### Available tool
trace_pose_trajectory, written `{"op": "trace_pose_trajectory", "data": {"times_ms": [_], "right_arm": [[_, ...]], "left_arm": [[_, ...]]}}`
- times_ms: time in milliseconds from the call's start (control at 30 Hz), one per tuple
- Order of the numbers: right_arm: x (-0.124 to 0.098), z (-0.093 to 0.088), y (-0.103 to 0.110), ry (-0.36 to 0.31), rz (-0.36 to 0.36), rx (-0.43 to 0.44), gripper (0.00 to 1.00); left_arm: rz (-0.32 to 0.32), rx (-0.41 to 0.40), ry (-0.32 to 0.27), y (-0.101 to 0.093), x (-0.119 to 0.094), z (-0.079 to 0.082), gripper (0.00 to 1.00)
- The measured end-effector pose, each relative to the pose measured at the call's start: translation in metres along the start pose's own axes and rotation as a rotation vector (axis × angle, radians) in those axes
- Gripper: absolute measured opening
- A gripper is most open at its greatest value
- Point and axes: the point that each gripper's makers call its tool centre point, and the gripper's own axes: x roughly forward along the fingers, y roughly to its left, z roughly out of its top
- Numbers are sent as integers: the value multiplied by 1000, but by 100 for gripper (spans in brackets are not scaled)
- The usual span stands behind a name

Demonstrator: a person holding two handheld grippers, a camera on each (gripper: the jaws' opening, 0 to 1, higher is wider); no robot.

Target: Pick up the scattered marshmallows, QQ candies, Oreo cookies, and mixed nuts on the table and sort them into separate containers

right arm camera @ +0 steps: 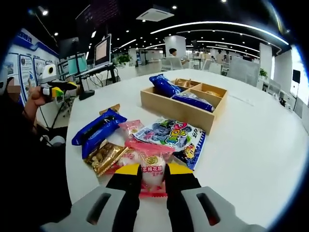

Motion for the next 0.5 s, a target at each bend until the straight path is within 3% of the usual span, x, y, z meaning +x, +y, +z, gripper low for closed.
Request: {"op": "trace_pose_trajectory", "data": {"times_ms": [167,500], "right_arm": [[-8,7,3,-19,7,-12,16],[-11,27,-14,-44,-7,-51,15]], "left_arm": [[-1,-4,1,-1,0,-1,47],[-3,-5,1,-4,-1,-2,46]]}}
